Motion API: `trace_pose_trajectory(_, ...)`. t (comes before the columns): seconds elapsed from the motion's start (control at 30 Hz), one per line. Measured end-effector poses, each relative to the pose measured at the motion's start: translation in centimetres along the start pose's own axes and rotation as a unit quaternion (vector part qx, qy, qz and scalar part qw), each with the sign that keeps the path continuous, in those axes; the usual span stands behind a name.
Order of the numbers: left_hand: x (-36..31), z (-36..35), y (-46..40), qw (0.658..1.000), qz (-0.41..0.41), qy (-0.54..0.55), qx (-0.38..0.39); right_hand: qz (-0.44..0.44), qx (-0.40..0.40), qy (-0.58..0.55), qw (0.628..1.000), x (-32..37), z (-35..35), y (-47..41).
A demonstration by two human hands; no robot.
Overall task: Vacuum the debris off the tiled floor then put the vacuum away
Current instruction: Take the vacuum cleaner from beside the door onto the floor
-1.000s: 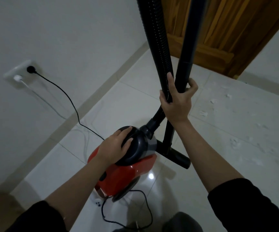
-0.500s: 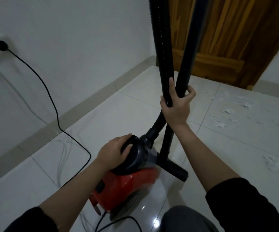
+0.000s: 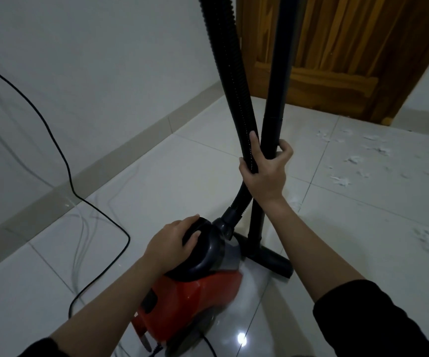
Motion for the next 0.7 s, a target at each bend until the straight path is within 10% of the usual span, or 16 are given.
trace_pose_trajectory(0.7,1.0,-0.6,1.2,0.997,-0.016,0.010,-0.072,0.060,-0.016,-0.006,0.998,4.9,0.3,2.0)
Point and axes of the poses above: each hand's wrist, its own y-axis away from the middle knuckle, its own z-axis out of the back of the hand, x = y × z, the point moved 5 cm from there along -y, towards the middle knuckle, and after that the axes turned 2 degrees about y, right-handed, at the moved point
